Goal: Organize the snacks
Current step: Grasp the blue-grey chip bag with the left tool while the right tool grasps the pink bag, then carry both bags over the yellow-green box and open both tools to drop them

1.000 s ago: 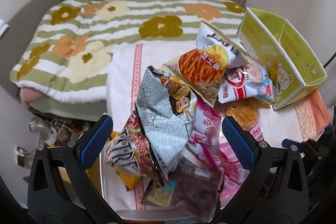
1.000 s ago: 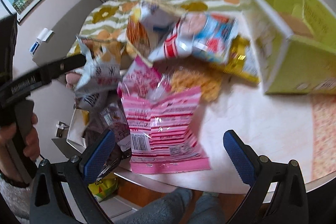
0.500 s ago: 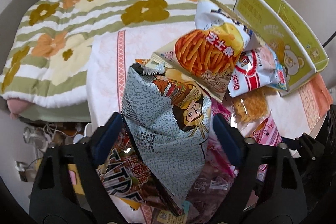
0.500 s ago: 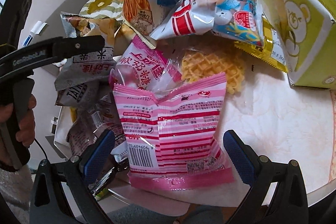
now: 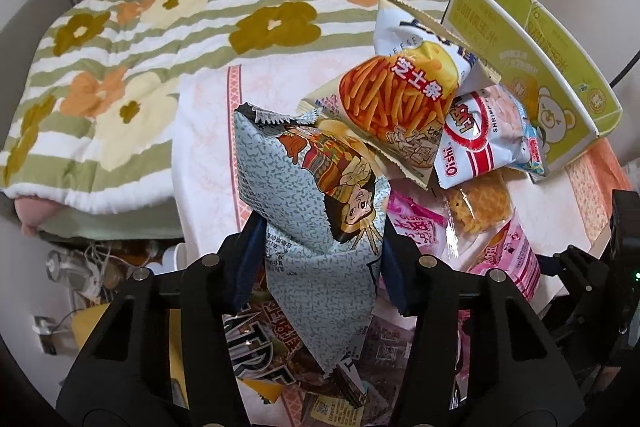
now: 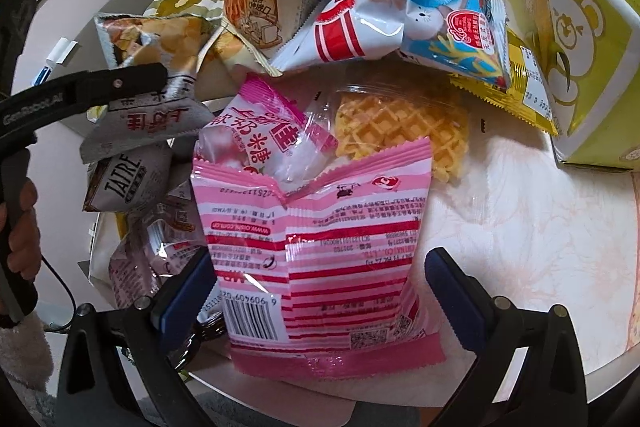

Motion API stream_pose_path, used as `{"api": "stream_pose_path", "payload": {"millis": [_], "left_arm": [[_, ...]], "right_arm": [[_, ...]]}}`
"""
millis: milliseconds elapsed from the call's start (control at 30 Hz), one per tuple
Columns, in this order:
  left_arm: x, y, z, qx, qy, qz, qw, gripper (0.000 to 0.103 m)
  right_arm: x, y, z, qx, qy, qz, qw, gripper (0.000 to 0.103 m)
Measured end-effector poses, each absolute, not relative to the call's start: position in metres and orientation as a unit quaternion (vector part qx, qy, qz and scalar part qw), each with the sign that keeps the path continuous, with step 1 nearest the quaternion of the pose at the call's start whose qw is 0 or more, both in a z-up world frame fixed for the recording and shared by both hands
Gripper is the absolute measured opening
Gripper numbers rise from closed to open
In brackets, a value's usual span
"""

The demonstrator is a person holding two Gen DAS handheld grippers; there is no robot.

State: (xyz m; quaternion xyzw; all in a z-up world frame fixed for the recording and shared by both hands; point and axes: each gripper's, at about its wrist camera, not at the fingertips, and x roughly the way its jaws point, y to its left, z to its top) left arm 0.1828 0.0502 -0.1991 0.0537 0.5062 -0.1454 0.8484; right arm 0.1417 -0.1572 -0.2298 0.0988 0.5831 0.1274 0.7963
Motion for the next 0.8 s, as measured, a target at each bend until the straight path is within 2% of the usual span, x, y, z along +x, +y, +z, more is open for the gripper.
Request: {"api": "stream_pose_path", "payload": {"millis": [33,133,367,800], "left_arm": [[0.182,0.051,-0.197,0.051,0.505,-0.145,0.849,0.049],[0.178,0.054,-0.190,0.043,0.500,-0.143,0.853,0.049],[0.169,0.057,-0.169,0.028,0.482,-0.149,0.863,0.048],[0.165,0.024,-0.096,0.021,0.414,-0.138,0.900,0.048]], "right_arm": [[0.143,-0.156,-0.231,0.099,0.587,0.130,0.793,0.079],[0.145,-0.154,-0.230,0.097,0.592,0.134,0.789,0.073],[0.150,-0.159,-0.204,0.087,0.582,0.120,0.800,0.071],[0.163,-0.218,-0.104,0.094,0.496,0.122,0.855,0.071]]}}
